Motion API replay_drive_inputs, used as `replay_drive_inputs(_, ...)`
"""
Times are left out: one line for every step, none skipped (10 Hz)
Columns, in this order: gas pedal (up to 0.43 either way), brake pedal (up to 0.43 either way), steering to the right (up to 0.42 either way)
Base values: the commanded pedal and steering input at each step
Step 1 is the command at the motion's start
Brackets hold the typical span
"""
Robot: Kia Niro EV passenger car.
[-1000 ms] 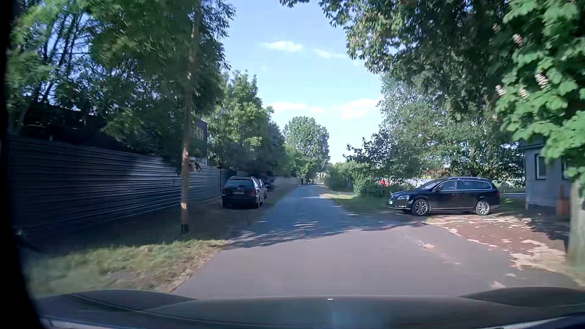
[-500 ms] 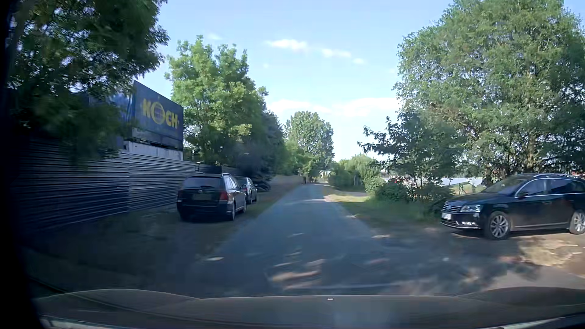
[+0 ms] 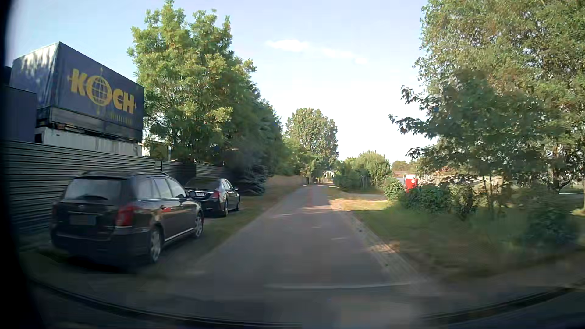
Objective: Follow the waypoints while adhering to traffic rules and regulations
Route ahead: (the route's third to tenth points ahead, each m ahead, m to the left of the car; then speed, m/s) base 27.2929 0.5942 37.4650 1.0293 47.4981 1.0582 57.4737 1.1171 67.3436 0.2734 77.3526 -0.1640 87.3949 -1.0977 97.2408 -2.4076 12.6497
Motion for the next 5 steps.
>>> replay_drive_inputs(0.157, 0.006, -0.009)
replay_drive_inputs(0.157, 0.006, -0.009)
replay_drive_inputs(0.157, 0.006, -0.009)
replay_drive_inputs(0.157, 0.006, -0.008)
replay_drive_inputs(0.157, 0.006, -0.007)
